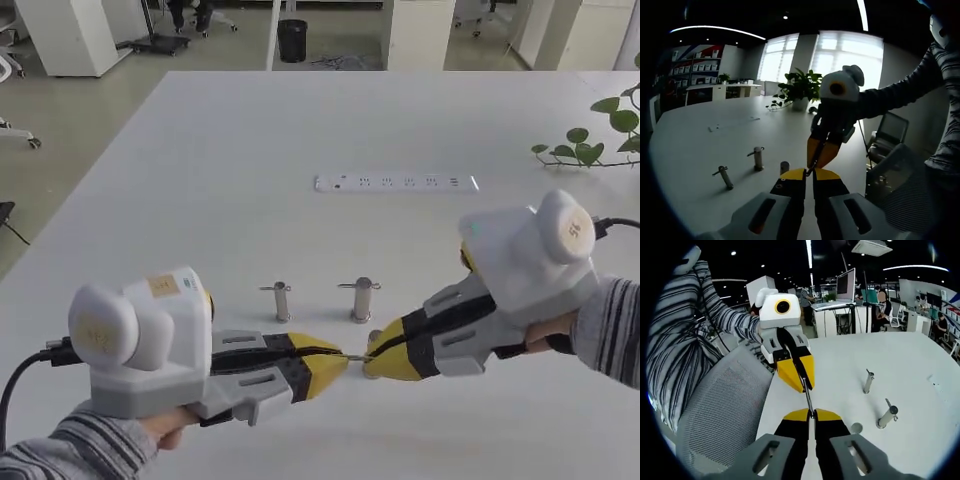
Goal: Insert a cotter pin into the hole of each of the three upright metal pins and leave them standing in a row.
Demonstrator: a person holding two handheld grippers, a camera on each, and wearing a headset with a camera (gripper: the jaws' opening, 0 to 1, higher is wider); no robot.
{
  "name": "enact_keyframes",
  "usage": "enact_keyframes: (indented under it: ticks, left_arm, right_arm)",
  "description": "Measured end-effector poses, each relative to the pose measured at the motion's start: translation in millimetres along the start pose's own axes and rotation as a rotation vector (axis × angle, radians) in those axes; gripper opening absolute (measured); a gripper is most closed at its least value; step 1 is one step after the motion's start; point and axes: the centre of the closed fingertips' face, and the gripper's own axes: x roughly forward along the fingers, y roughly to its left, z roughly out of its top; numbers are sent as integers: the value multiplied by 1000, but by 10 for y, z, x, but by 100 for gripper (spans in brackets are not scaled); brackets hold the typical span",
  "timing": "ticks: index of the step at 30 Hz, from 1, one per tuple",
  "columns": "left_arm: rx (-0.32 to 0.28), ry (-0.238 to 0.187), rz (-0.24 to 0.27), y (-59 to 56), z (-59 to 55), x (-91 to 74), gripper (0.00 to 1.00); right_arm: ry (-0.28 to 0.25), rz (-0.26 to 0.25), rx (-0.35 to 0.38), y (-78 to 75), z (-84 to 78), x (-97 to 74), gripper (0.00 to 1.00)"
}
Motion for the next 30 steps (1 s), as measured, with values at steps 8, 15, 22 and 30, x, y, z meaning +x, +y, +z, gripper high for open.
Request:
enact_keyframes:
  ticks: [8, 15, 22, 30]
  left_arm:
    - [41, 23, 43, 43, -50, 10, 12]
    - [50, 20, 92, 69, -100, 36, 23]
    - [66, 3, 159, 131, -152, 146, 30]
    - [66, 11, 249, 265, -223, 296, 33]
  right_arm:
    - [58, -15, -64, -42, -99, -25, 0]
    - [130, -62, -102, -210, -254, -147, 0]
    - [187, -89, -131, -335, -408, -282, 0]
    - [254, -100, -153, -433, -582, -355, 0]
